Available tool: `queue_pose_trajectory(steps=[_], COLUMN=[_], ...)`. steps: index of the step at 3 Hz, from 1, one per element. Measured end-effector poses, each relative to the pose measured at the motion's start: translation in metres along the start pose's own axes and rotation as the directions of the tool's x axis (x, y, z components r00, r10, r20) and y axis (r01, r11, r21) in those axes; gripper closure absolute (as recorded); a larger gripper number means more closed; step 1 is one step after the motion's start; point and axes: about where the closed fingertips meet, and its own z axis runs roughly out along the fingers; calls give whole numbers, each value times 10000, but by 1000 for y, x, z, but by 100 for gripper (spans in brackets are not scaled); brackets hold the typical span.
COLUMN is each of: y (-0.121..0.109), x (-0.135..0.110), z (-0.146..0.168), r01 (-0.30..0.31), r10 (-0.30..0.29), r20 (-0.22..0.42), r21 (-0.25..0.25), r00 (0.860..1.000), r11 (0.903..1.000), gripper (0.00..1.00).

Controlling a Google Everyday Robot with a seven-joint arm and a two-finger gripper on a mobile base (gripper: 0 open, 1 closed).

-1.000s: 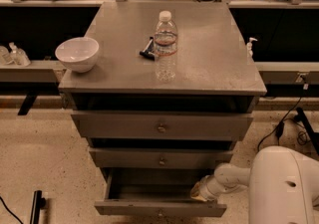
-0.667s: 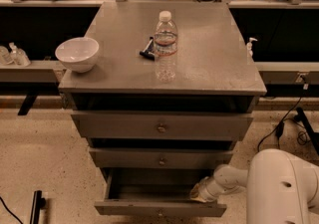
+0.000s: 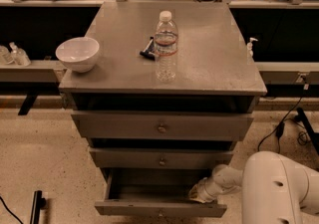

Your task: Open bottom drawer

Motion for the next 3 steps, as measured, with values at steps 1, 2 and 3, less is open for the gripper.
queue_pose_trajectory(steps=[1,2,3], y=[11,28,38], x=[-4,-12,-18], z=[-1,-8,-16], r01=[394,828,1146], r10=[-389,-790,-1067], r20=[125,409,665], r21=[-425,-1004,-1288], r00=[9992,9960,9921], r11=[9983,9915,9850], gripper=[100,100,100])
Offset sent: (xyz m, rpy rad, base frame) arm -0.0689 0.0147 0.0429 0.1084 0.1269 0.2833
